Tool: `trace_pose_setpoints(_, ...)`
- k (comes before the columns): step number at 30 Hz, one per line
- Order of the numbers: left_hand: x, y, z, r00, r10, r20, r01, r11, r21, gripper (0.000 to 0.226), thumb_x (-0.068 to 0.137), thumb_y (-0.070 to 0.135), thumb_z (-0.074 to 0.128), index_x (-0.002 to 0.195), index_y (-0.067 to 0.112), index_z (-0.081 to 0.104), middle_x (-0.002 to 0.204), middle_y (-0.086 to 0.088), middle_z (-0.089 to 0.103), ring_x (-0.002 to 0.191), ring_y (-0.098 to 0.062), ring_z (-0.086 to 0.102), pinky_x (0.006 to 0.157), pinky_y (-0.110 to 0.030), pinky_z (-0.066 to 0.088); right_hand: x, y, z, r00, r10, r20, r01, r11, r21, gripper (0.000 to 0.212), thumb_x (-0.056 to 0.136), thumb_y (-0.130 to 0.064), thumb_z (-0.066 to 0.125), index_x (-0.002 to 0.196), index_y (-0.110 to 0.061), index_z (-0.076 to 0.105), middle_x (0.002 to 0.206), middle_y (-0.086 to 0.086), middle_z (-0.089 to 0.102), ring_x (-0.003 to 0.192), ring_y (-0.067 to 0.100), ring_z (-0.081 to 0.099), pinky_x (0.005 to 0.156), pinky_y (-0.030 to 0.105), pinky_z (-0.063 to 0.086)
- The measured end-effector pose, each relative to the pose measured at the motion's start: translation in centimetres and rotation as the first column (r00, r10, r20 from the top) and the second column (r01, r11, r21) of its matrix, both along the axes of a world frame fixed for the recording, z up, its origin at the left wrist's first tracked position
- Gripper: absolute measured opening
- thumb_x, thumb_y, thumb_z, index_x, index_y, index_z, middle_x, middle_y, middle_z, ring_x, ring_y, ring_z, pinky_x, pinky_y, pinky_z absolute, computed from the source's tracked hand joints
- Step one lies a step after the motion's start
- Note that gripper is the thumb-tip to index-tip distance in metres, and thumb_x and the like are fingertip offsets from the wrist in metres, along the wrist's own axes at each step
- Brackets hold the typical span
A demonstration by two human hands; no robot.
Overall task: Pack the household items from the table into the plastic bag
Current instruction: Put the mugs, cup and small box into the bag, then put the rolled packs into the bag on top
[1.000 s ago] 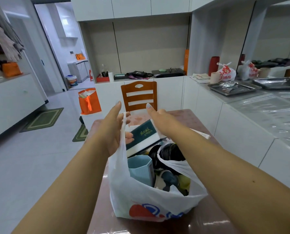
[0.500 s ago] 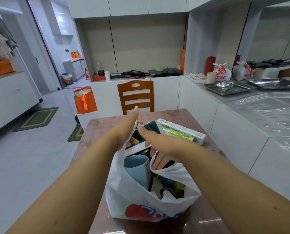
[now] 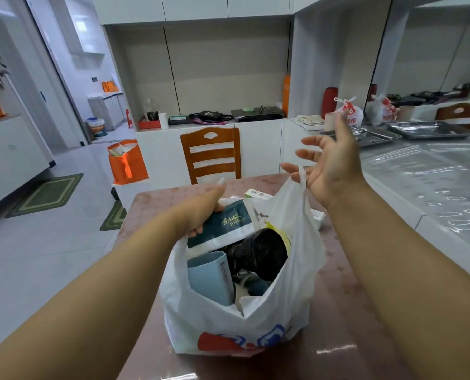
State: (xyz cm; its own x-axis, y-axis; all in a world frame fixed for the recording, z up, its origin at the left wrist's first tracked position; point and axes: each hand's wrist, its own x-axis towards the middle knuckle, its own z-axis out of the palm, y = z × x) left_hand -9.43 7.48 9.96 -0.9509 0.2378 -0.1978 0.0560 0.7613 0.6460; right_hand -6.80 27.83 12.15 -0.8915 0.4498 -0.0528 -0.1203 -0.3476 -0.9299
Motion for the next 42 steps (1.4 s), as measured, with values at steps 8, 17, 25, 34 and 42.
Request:
trace_pose_setpoints(8, -5.0, -3.8, 3.4, 0.945, 0.227, 0.235, -0.327, 0.629, 0.705, 0.087, 0.081, 0.08, 0.028, 0.121, 0.009, 0.058, 0.117, -0.008, 0.067, 0.038, -0.009, 0.032, 0.038, -0.014, 0.029, -2.1, -0.3, 1.8, 0.989, 0.012, -0.146, 0.027, 0.963, 0.267, 0.062, 0.09, -0.069, 0.019, 0.095, -0.02, 0.057, 0.098, 0.003, 0.056, 0.083, 0.022, 0.054, 0.06, 0.028, 0.043)
trace_pose_setpoints(17, -4.8, -3.0, 0.7, 0.903, 0.275, 0.331, -0.425, 0.689, 0.587, 0.038, 0.093, 0.049, 0.048, 0.1, 0.013, 0.056, 0.107, -0.013, 0.07, 0.043, -0.009, 0.029, 0.044, -0.016, 0.029, -3.7, -0.4, -0.9, 0.934, 0.073, 0.35, -0.312, 0.642, 0.7, 0.07, 0.093, -0.067, 0.015, 0.123, -0.014, 0.05, 0.114, 0.005, 0.056, 0.064, 0.022, 0.065, 0.054, 0.029, 0.048)
trace_pose_setpoints(25, -7.2, -2.2, 0.6, 0.925, 0.253, 0.285, -0.373, 0.752, 0.544, 0.042, 0.094, 0.047, 0.047, 0.106, 0.009, 0.061, 0.099, -0.015, 0.068, 0.056, -0.016, 0.045, 0.051, -0.024, 0.044, -10.2, 2.8, 0.8, 0.907, -0.05, 0.418, -0.315, 0.577, 0.754, 0.075, 0.091, -0.069, 0.016, 0.121, -0.012, 0.056, 0.121, 0.013, 0.058, 0.104, 0.03, 0.059, 0.096, 0.046, 0.048)
trace_pose_setpoints(34, -17.7, -4.3, -0.8, 0.871, 0.488, 0.048, -0.48, 0.826, 0.296, 0.085, 0.09, 0.069, 0.027, 0.071, -0.007, 0.059, 0.065, -0.023, 0.058, 0.054, -0.032, 0.05, 0.06, -0.037, 0.044, -20.7, 10.5, -11.0, 0.851, -0.118, 0.513, -0.348, 0.604, 0.717, 0.03, 0.096, -0.042, 0.048, 0.083, -0.015, 0.052, 0.08, 0.001, 0.053, 0.08, 0.023, 0.052, 0.056, 0.024, 0.037)
trace_pose_setpoints(42, -24.5, 0.8, -3.1, 0.929, 0.334, 0.158, -0.366, 0.893, 0.264, 0.071, 0.097, 0.059, 0.023, 0.083, 0.0, 0.06, 0.069, -0.018, 0.057, 0.054, -0.029, 0.049, 0.052, -0.028, 0.038, -26.5, 12.4, -18.3, 0.774, -0.072, 0.629, -0.502, 0.537, 0.678, 0.045, 0.087, -0.043, 0.063, 0.116, -0.01, 0.055, 0.105, 0.009, 0.063, 0.1, 0.027, 0.06, 0.082, 0.029, 0.047)
